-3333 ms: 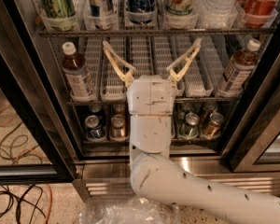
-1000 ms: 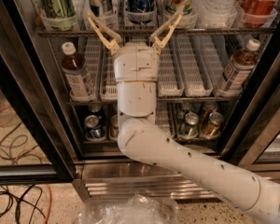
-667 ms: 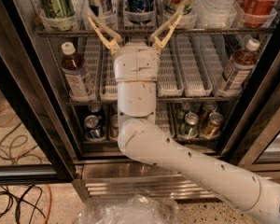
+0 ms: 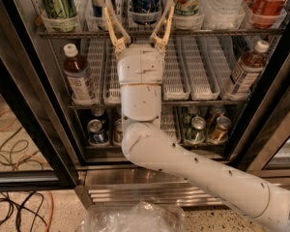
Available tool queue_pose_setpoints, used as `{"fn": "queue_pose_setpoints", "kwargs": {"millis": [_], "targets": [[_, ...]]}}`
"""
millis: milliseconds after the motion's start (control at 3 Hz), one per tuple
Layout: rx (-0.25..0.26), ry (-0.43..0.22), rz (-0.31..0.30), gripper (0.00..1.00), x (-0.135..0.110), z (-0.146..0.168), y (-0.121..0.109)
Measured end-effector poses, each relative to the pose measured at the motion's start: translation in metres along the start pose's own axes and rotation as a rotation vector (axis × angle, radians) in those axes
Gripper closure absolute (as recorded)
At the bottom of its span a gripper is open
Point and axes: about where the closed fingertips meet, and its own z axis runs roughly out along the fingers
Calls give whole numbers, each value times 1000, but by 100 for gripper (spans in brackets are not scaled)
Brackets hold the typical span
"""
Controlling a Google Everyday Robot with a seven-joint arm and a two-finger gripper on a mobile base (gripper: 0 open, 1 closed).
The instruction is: Pick pepsi can from top shelf of fridge
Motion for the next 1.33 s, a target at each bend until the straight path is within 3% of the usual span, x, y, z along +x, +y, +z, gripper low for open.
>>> {"fn": "queue_pose_setpoints", "kwargs": {"millis": [333,667,1000,1333], "targets": [[0,0,0,14,0,0,0],[-3,3,-3,15,1,0,1],[0,35,-7,16,0,-4,0],[6,117,-26,14,-6,-16,-5]]}}
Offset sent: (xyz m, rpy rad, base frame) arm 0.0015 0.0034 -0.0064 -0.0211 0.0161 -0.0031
